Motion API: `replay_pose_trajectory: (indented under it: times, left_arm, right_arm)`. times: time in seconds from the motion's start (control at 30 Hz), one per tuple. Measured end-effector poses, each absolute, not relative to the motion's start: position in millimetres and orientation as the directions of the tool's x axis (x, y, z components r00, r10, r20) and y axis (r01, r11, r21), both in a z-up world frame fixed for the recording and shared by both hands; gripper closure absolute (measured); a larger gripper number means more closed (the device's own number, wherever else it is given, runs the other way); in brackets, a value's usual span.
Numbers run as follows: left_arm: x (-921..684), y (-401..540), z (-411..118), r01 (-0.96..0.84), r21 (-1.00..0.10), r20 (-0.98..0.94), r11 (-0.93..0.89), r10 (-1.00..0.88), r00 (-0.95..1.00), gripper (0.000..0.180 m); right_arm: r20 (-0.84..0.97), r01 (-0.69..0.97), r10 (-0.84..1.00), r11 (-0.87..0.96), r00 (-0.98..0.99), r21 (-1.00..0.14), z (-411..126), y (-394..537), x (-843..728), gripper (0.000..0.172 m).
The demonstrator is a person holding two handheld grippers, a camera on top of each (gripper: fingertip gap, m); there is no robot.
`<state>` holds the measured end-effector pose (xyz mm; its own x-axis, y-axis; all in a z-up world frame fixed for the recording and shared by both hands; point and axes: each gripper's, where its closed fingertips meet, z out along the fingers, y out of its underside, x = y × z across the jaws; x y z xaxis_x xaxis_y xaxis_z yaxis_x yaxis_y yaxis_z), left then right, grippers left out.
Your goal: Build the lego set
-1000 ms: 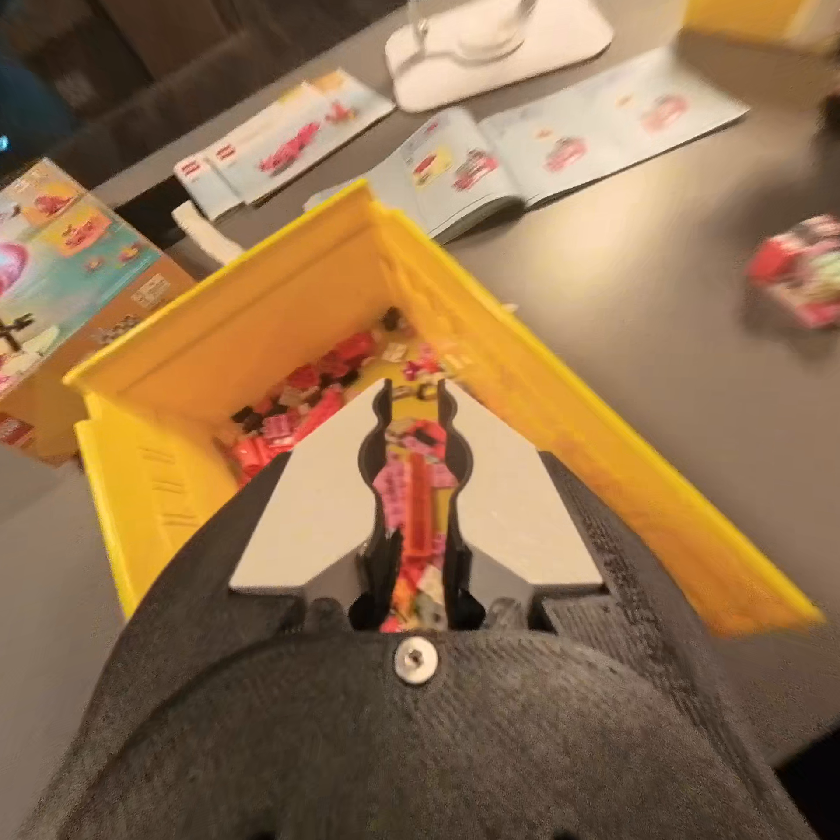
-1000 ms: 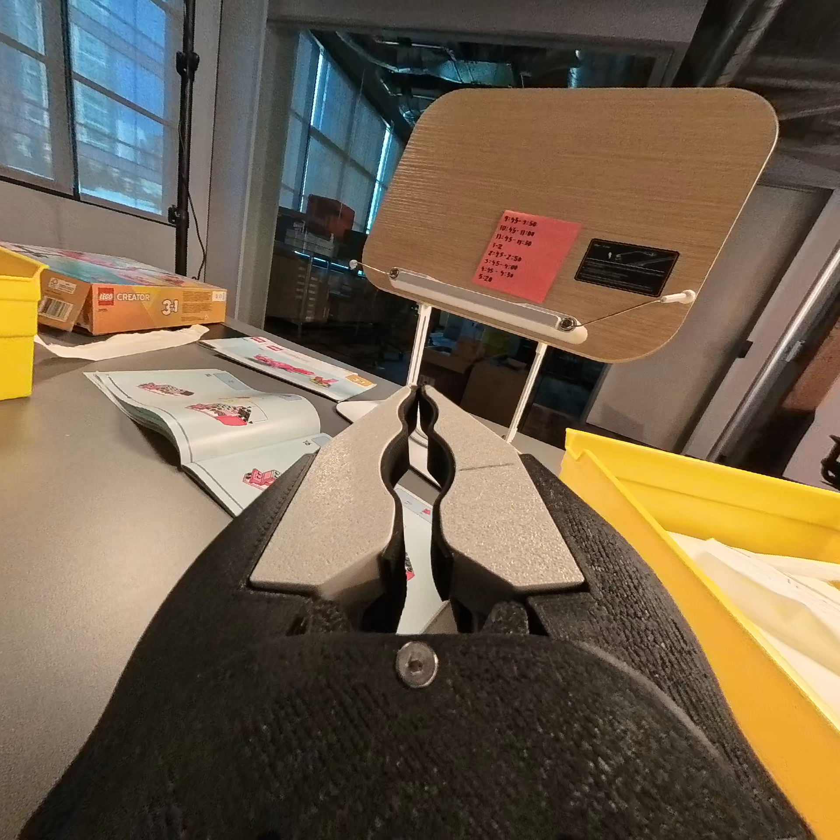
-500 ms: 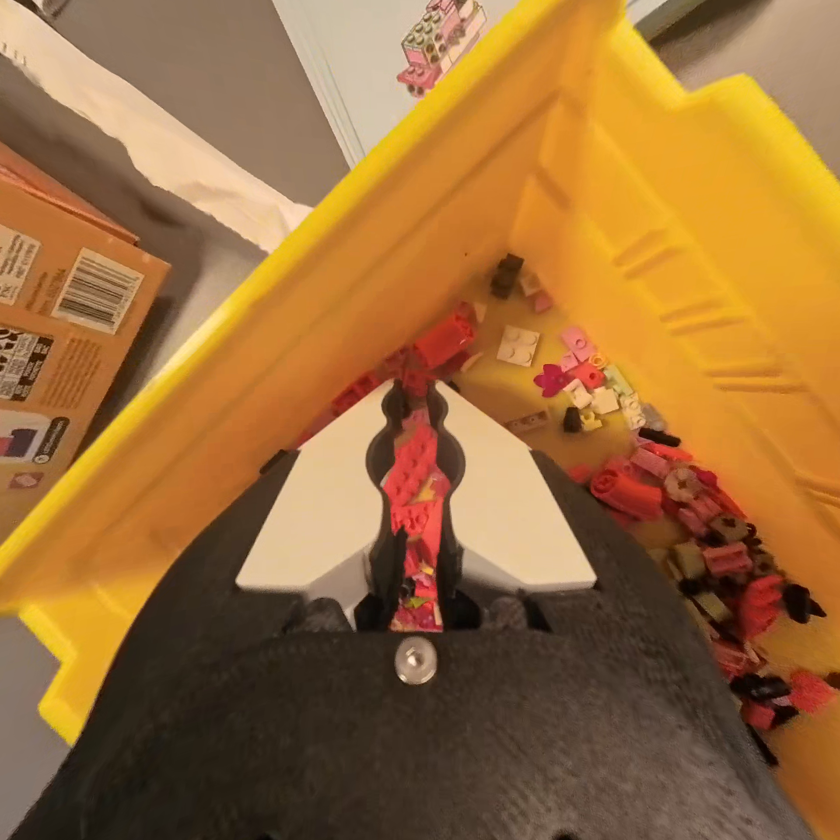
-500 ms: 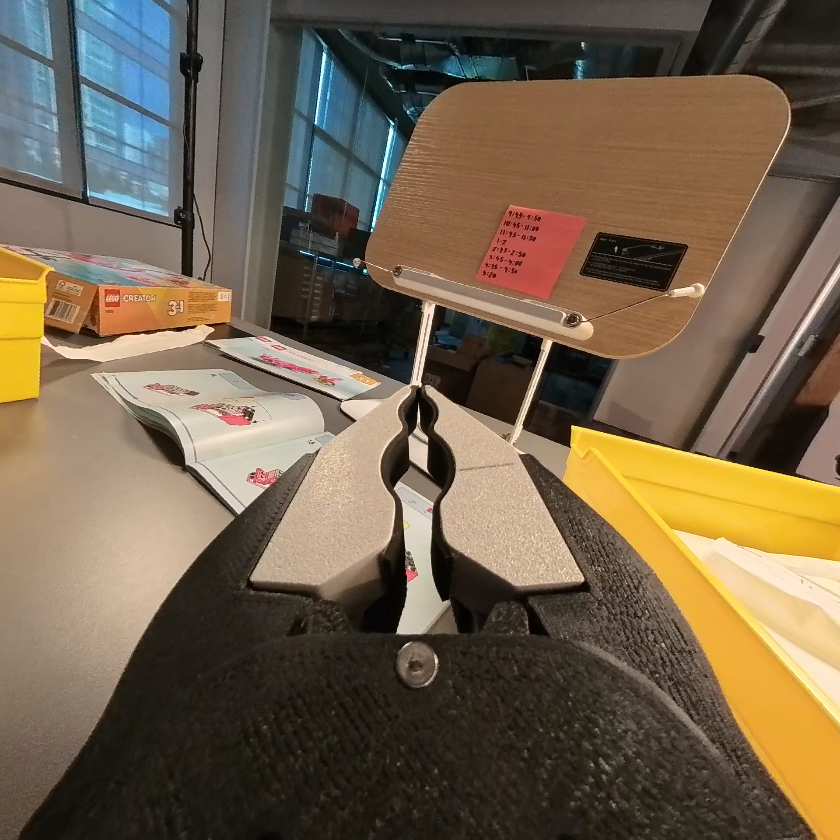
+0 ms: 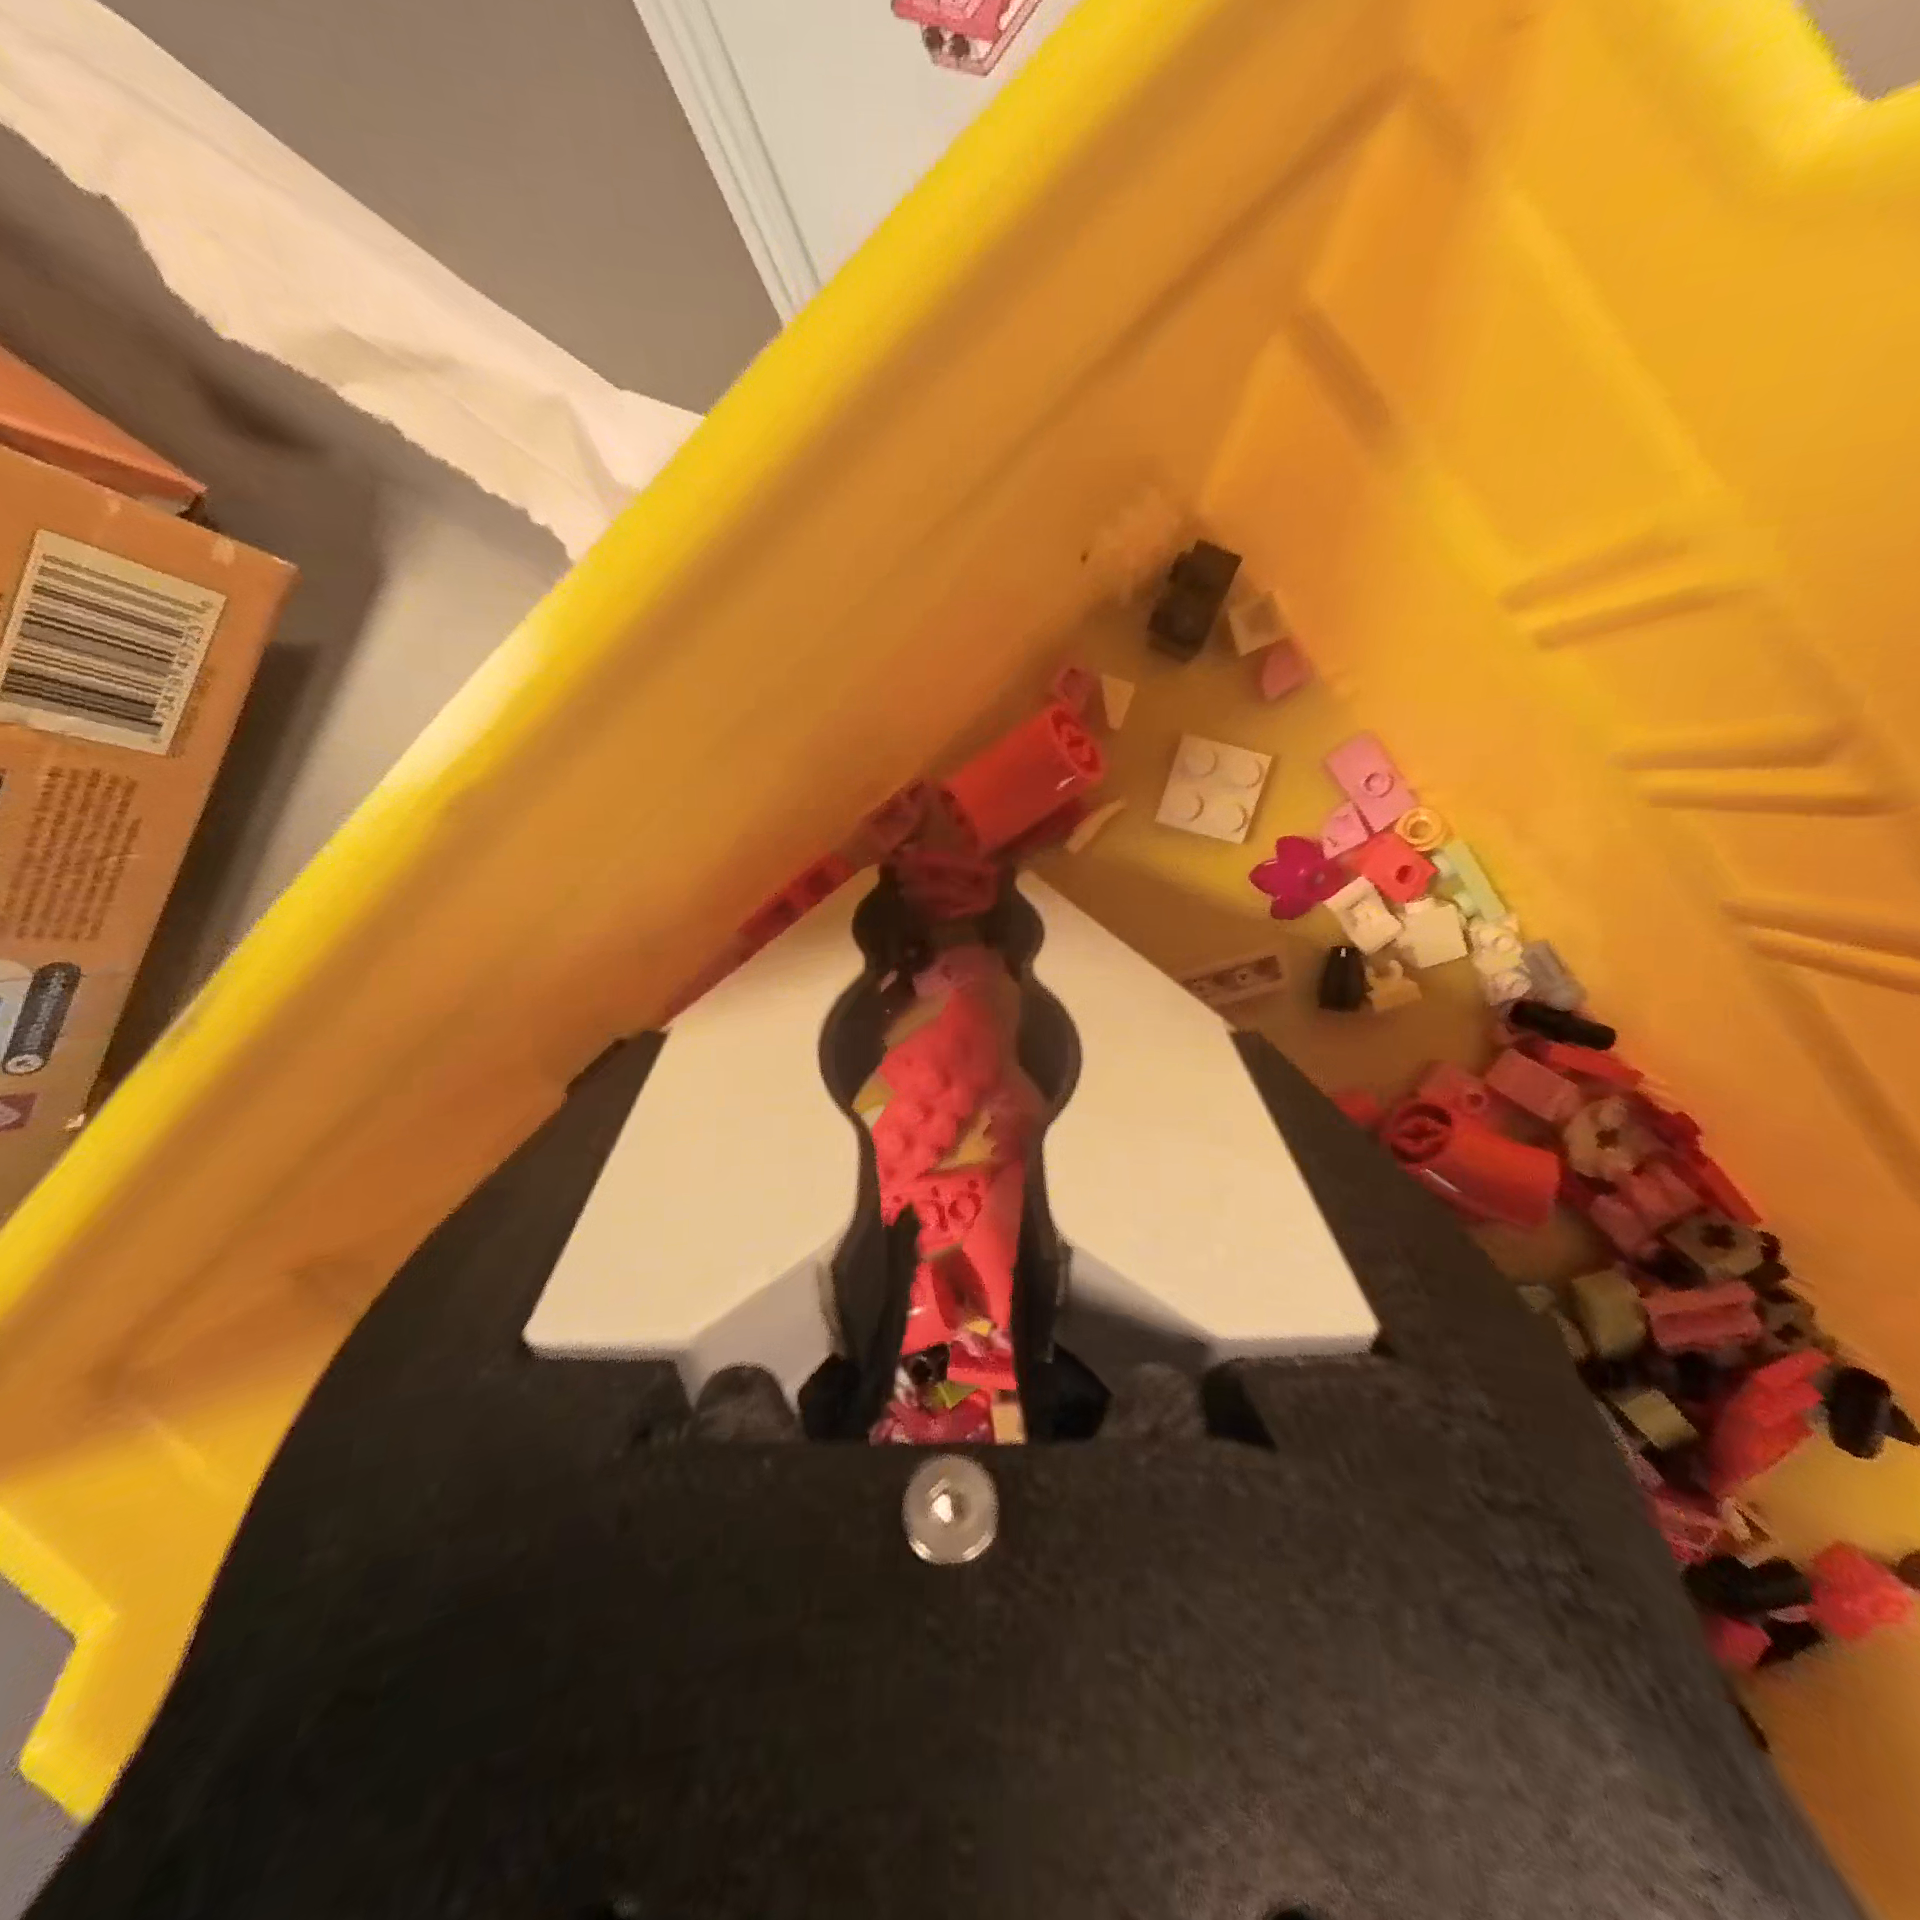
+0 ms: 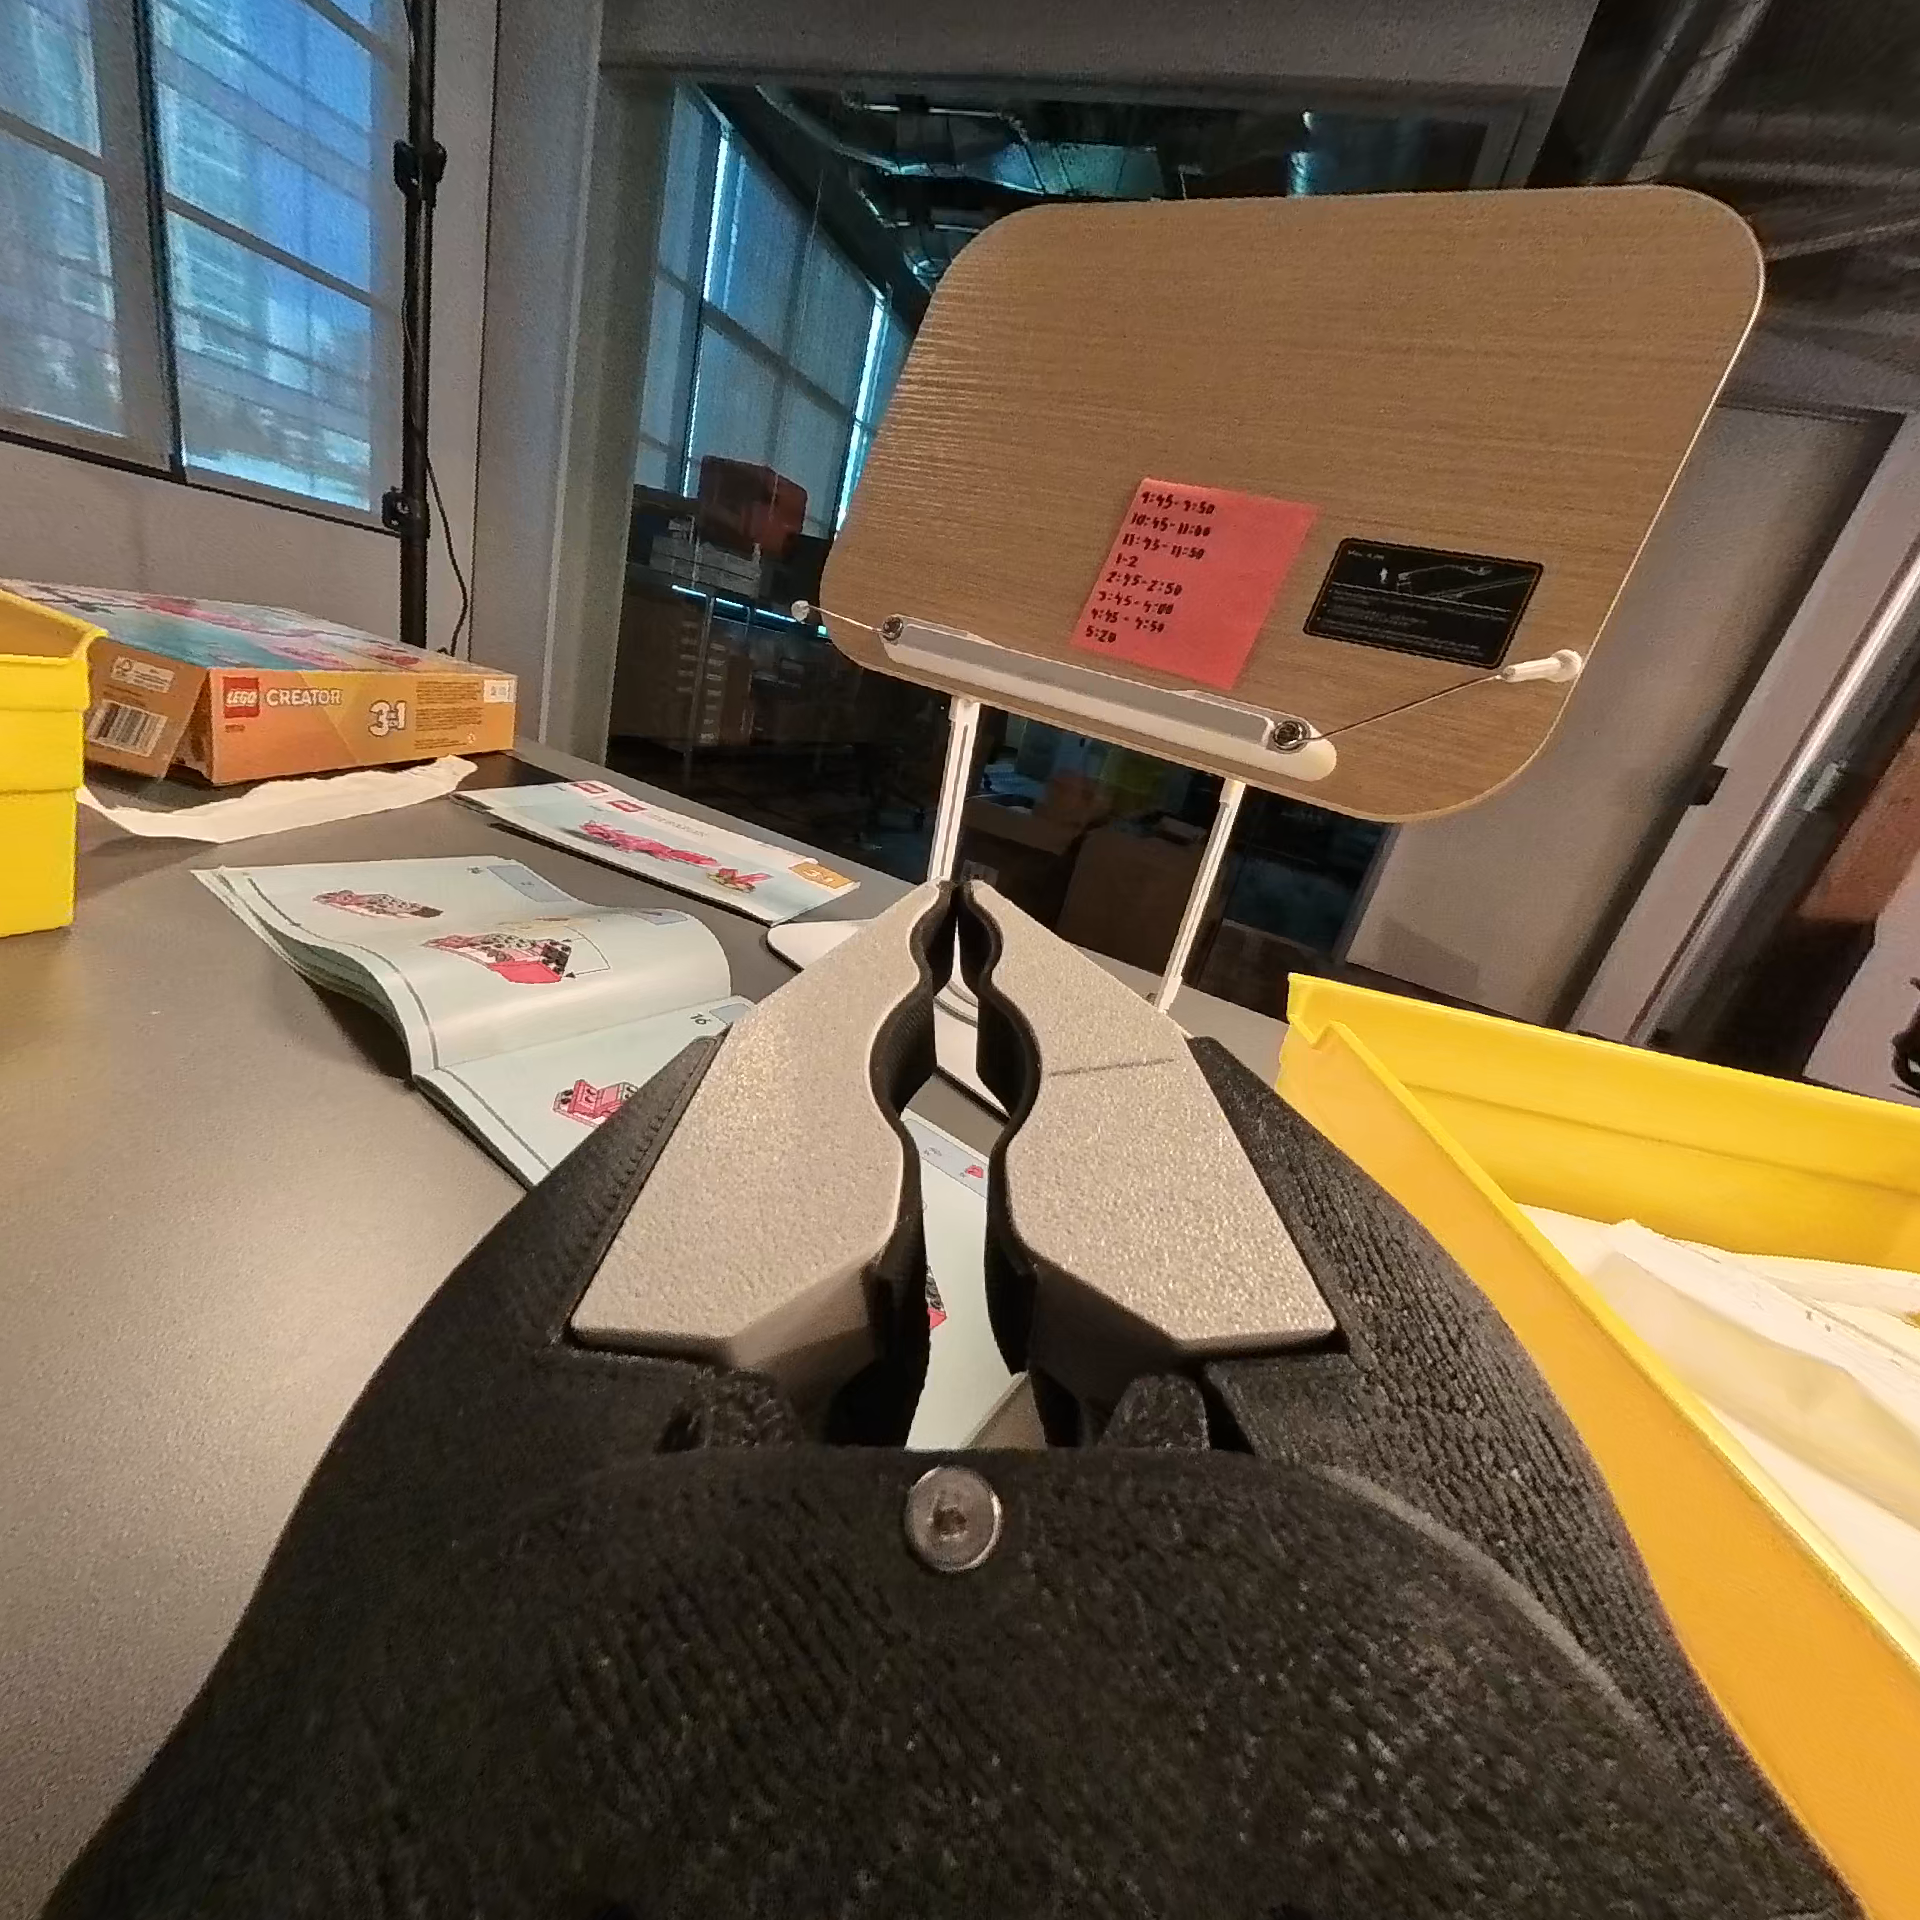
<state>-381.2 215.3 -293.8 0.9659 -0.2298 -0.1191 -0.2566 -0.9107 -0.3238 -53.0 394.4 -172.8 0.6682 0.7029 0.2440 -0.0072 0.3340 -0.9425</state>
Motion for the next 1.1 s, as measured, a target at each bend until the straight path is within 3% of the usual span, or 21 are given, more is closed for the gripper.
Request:
replay_pose_trajectory:
  times: [0.23, 0.37, 0.5, 0.6, 0.73, 0.97, 1.1]
  left_arm:
    - [-378, 204, -291, -0.208, -0.352, -0.038, -0.913, -0.208, 0.977, 0.165]
    - [-356, 200, -260, -0.133, -0.552, 0.064, -0.823, -0.201, 0.978, 0.165]
    - [-298, 188, -185, 0.128, -0.793, 0.433, -0.595, -0.403, 0.806, 0.165]
    - [-284, 167, -139, 0.365, -0.77, 0.634, -0.524, -0.561, 0.533, 0.166]
    - [-277, 140, -97, 0.499, -0.705, 0.668, -0.505, -0.709, 0.227, 0.165]
    - [-262, 130, -82, 0.478, -0.724, 0.622, -0.497, -0.77, 0.142, 0.166]
    - [-250, 138, -85, 0.44, -0.736, 0.637, -0.514, -0.746, 0.194, 0.166]
  right_arm:
    - [0.241, -0.009, 0.704, 0.331, 0.668, -0.944, -173, 395, -53, 0.172]
    - [0.242, -0.008, 0.704, 0.331, 0.667, -0.943, -173, 395, -53, 0.172]
    - [0.247, -0.003, 0.703, 0.334, 0.667, -0.943, -173, 394, -54, 0.172]
    - [0.244, -0.003, 0.705, 0.329, 0.666, -0.944, -174, 395, -54, 0.172]
    - [0.248, 0.001, 0.705, 0.331, 0.665, -0.944, -174, 394, -54, 0.172]
    - [0.249, 0.002, 0.706, 0.331, 0.663, -0.944, -174, 394, -54, 0.172]
    - [0.251, 0.003, 0.707, 0.331, 0.662, -0.944, -175, 394, -55, 0.172]
